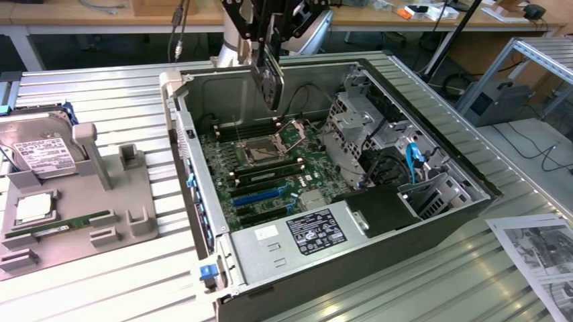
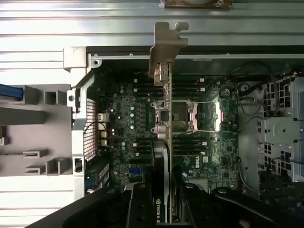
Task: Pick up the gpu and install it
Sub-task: 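Pick up the gpu and move the gpu toward the slot, then insert the gpu into the slot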
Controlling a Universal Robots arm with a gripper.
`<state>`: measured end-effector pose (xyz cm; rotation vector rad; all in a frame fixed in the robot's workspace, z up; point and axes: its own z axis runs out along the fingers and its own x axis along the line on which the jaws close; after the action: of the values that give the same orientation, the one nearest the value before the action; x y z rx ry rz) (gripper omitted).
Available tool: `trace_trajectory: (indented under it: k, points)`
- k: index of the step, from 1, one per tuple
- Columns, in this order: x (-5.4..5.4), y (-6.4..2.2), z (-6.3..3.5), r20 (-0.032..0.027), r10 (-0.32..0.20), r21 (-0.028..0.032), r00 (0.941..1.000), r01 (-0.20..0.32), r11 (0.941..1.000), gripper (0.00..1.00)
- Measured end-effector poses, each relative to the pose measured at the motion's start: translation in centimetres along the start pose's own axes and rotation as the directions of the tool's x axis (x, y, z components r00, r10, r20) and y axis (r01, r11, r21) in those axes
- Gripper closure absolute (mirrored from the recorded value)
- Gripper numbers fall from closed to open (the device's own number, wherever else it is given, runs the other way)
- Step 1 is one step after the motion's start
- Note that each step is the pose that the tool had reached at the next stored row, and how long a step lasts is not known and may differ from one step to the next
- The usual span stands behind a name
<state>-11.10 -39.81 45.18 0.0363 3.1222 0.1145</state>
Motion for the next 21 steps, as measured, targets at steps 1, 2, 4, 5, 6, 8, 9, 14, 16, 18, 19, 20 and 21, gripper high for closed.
trace_trajectory:
  k: [1,2,4,5,6,8,9,14,16,18,19,20,21]
  points:
    - [0.0,0.0,0.0,0.0007,0.009,-0.0001,1.0,-0.009,1.0,0.73]
    - [0.0,0.0,0.0,0.0011,0.015,-0.0002,0.9999,-0.015,0.9999,0.73]
    - [0.0,0.0,0.0,0.0025,0.033,-0.0004,0.9994,-0.033,0.9994,0.73]
    - [0.0,0.0,0.0,0.0034,0.047,-0.0006,0.9989,-0.047,0.9989,0.73]
    - [0.0,0.0,0.0,0.004,0.056,-0.0007,0.9984,-0.056,0.9984,0.73]
    - [0.0,0.0,0.0,0.0051,0.07,-0.0009,0.9975,-0.07,0.9975,0.73]
    - [0.0,0.0,0.0,0.006,0.082,-0.0009,0.9966,-0.082,0.9966,0.73]
    - [0.0,0.0,0.0,0.0078,0.107,-0.001,0.9942,-0.107,0.9942,0.73]
    - [0.0,0.0,0.0,0.0079,0.107,-0.001,0.9942,-0.107,0.9942,0.73]
    - [0.01,0.0,0.0,0.0079,0.107,-0.001,0.9942,-0.107,0.9942,0.73]
    - [0.01,0.02,0.0,0.0077,0.104,-0.0011,0.9945,-0.104,0.9945,0.73]
    - [0.01,0.03,0.01,0.0069,0.096,-0.0012,0.9954,-0.095,0.9954,0.73]
    - [0.01,0.04,0.01,0.0058,0.082,-0.001,0.9966,-0.082,0.9966,0.73]
